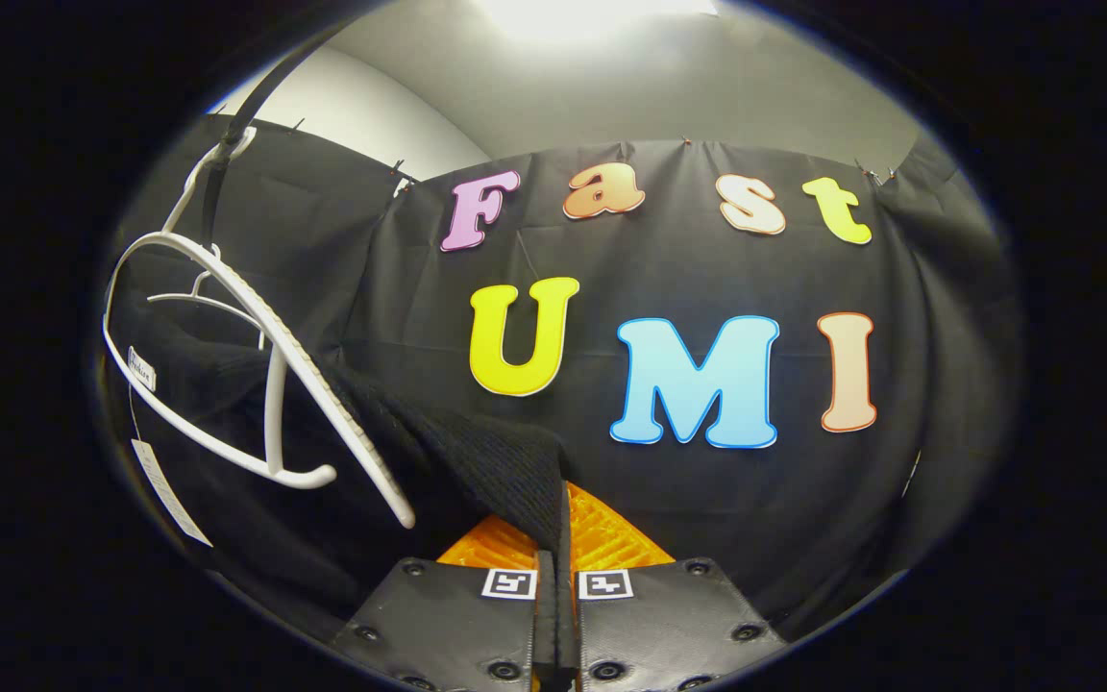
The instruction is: Grasp the clothes on the hanger with both hands and then place them into the laundry hamper below.
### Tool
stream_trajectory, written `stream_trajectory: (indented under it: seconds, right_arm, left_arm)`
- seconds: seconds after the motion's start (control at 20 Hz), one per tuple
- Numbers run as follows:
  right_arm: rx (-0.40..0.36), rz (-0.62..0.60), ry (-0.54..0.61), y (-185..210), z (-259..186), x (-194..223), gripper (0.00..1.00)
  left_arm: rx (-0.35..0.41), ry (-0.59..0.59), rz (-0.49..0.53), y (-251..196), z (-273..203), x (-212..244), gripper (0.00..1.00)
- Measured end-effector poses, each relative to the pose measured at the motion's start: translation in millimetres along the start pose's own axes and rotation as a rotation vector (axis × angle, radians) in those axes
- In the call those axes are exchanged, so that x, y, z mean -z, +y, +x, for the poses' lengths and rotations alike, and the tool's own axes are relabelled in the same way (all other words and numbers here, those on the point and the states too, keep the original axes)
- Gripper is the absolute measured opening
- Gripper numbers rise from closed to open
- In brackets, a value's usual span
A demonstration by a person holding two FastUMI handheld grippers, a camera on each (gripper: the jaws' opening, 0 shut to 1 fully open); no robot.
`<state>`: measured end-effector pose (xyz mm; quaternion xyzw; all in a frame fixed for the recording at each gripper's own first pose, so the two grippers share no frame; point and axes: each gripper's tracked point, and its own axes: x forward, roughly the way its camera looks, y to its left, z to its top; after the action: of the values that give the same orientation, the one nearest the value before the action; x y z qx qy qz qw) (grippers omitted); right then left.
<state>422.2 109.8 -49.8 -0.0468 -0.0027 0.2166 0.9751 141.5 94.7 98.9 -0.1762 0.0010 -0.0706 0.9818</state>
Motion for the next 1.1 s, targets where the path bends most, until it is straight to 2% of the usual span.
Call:
stream_trajectory:
  seconds: [0.1,0.35,0.45,0.6,0.65,0.75,1.1]
  right_arm:
    - [-0.006,0.01,0.018,-1,5,8,0.02]
    - [-0.043,-0.015,0.05,10,8,30,0.0]
    - [-0.044,-0.007,0.077,14,7,46,0.02]
    - [-0.033,0.008,0.133,17,-3,71,0.0]
    - [-0.03,0.014,0.149,19,-8,78,0.02]
    - [-0.027,0.039,0.172,20,-21,89,0.0]
    - [0.003,0.132,0.259,19,-95,118,0.0]
  left_arm:
    - [0.009,-0.008,-0.045,6,2,1,0.01]
    - [-0.067,0.006,-0.007,59,25,-1,0.0]
    - [-0.115,0.028,-0.007,80,28,18,0.01]
    - [-0.185,0.067,0.026,103,37,54,0.01]
    - [-0.209,0.079,0.041,108,35,66,0.0]
    - [-0.252,0.097,0.076,115,32,88,0.01]
    - [-0.36,0.131,0.171,102,25,152,0.02]
